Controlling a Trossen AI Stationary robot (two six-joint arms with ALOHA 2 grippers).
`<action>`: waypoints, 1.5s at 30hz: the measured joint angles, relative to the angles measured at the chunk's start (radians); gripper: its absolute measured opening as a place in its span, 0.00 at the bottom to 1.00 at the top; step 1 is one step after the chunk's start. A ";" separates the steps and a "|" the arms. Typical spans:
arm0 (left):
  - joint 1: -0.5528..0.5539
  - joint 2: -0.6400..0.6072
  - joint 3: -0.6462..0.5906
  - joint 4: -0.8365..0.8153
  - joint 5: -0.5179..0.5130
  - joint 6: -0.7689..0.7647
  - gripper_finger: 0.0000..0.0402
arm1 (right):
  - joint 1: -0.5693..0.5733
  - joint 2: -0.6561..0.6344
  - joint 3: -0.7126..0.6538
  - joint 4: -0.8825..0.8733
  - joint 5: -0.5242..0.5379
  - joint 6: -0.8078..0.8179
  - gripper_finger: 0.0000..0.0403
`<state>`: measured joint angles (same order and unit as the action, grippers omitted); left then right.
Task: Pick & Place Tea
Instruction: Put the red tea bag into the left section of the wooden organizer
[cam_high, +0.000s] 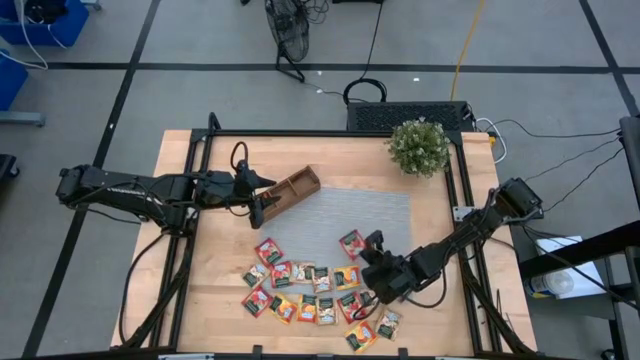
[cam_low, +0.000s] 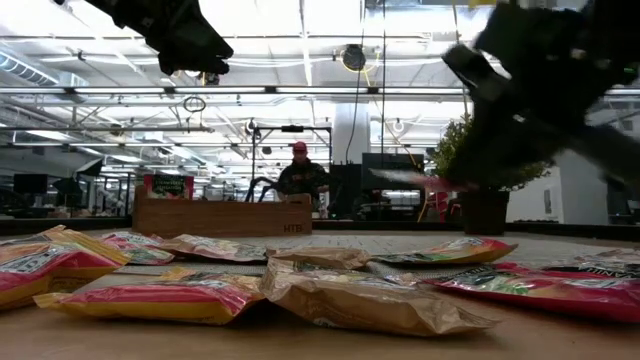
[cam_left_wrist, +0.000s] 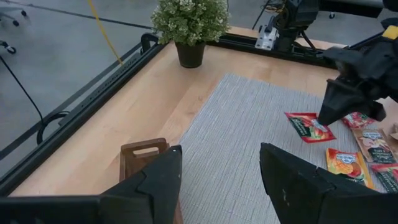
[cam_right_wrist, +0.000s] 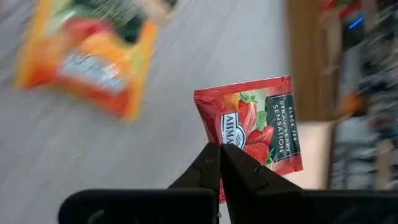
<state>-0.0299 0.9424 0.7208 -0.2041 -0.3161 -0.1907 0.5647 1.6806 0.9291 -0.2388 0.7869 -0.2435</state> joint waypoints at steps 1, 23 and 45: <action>0.000 0.000 0.000 0.000 0.000 -0.003 0.53 | -0.013 0.000 0.000 0.049 0.012 -0.057 0.00; 0.000 0.201 -0.001 0.249 0.011 -0.294 0.53 | -0.304 0.139 0.000 0.964 -0.002 -0.848 0.00; 0.000 0.284 -0.001 0.367 0.092 -0.283 0.53 | -0.339 0.146 0.000 1.088 -0.057 -0.904 0.00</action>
<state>-0.0296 1.2263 0.7197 0.1625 -0.2236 -0.4740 0.2256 1.8271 0.9287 0.8491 0.7300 -1.1477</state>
